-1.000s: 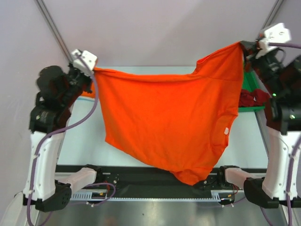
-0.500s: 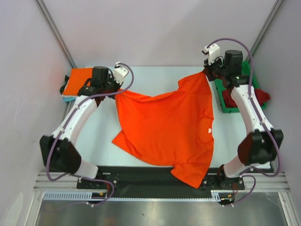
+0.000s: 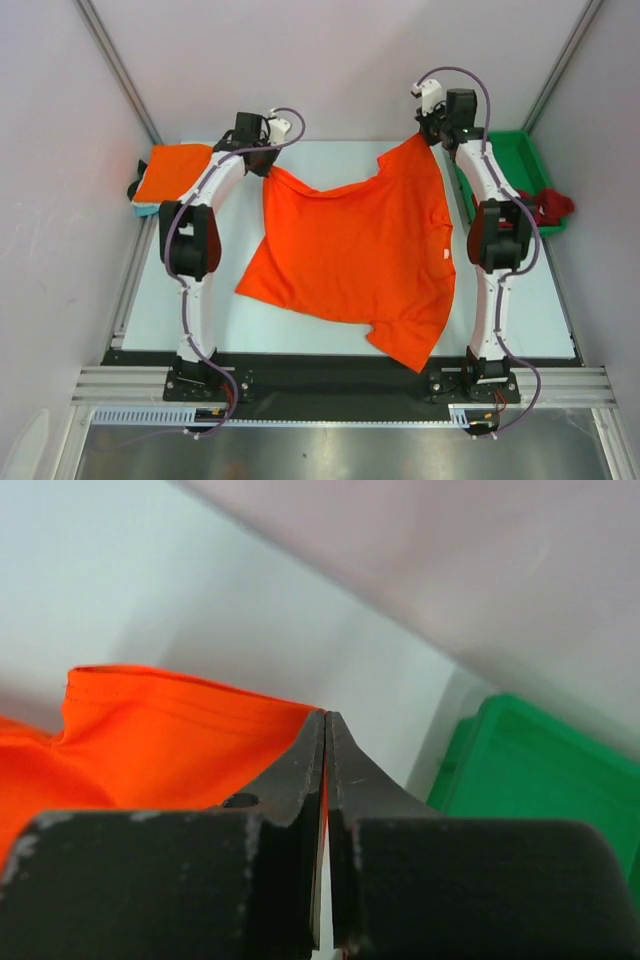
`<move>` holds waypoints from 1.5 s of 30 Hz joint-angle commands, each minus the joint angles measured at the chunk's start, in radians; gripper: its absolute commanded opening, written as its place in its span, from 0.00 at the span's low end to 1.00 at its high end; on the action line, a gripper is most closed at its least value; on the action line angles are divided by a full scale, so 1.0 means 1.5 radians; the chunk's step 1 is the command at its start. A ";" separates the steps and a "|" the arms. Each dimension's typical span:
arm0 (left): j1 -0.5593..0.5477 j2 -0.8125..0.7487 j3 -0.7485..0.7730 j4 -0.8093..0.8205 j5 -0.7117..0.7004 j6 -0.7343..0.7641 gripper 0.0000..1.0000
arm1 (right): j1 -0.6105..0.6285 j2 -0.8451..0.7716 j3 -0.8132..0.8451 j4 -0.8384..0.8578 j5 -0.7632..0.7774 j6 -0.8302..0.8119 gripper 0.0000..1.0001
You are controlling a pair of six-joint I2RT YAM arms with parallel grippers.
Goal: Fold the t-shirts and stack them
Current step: Flatten the tshirt out, then fold the tshirt
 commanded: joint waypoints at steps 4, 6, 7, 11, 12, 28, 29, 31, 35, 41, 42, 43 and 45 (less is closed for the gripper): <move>0.007 0.107 0.147 0.021 -0.040 -0.011 0.01 | -0.005 0.155 0.227 -0.002 0.042 0.004 0.00; 0.014 0.135 0.175 0.010 -0.076 -0.022 0.00 | -0.003 0.183 0.227 0.033 0.057 0.003 0.00; 0.019 0.145 0.180 0.014 -0.088 -0.039 0.00 | -0.001 0.189 0.226 0.043 0.060 0.005 0.00; 0.029 0.146 0.160 0.052 -0.161 -0.027 0.00 | 0.000 0.220 0.219 0.088 0.082 0.034 0.00; 0.031 0.146 0.155 0.058 -0.185 -0.023 0.00 | 0.001 0.225 0.218 0.094 0.085 0.039 0.00; 0.055 0.239 0.246 0.071 -0.223 0.038 0.00 | 0.027 0.335 0.309 0.211 0.130 0.057 0.00; 0.055 0.237 0.245 0.074 -0.223 0.038 0.00 | 0.030 0.328 0.308 0.203 0.131 0.059 0.00; 0.056 0.231 0.241 0.071 -0.218 0.026 0.00 | 0.032 0.319 0.301 0.194 0.132 0.061 0.00; 0.056 0.173 0.207 0.071 -0.175 0.025 0.00 | 0.033 0.269 0.276 0.165 0.125 0.056 0.00; 0.056 0.076 0.107 0.084 -0.076 0.035 0.01 | 0.046 0.175 0.157 0.148 0.129 0.001 0.00; 0.056 0.062 0.100 0.083 -0.071 0.033 0.00 | 0.047 0.159 0.135 0.153 0.127 -0.002 0.00; 0.056 0.058 0.088 0.081 -0.071 0.029 0.00 | 0.047 0.128 0.116 0.155 0.120 -0.002 0.00; 0.058 0.046 0.077 0.082 -0.071 0.021 0.00 | 0.047 0.109 0.086 0.148 0.116 0.003 0.00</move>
